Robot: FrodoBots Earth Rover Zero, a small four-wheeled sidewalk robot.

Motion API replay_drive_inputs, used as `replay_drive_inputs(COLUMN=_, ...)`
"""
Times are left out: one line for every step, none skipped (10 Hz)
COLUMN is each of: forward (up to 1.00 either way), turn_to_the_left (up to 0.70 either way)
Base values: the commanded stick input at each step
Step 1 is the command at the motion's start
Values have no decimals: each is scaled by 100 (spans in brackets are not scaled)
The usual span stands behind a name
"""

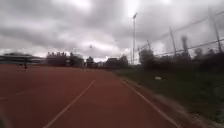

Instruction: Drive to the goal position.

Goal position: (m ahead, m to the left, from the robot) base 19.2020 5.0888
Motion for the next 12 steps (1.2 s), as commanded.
replay_drive_inputs(forward=58, turn_to_the_left=0)
replay_drive_inputs(forward=68, turn_to_the_left=0)
replay_drive_inputs(forward=70, turn_to_the_left=0)
replay_drive_inputs(forward=70, turn_to_the_left=-3)
replay_drive_inputs(forward=70, turn_to_the_left=-11)
replay_drive_inputs(forward=70, turn_to_the_left=-19)
replay_drive_inputs(forward=70, turn_to_the_left=-28)
replay_drive_inputs(forward=70, turn_to_the_left=0)
replay_drive_inputs(forward=70, turn_to_the_left=-3)
replay_drive_inputs(forward=70, turn_to_the_left=-8)
replay_drive_inputs(forward=70, turn_to_the_left=-13)
replay_drive_inputs(forward=70, turn_to_the_left=-11)
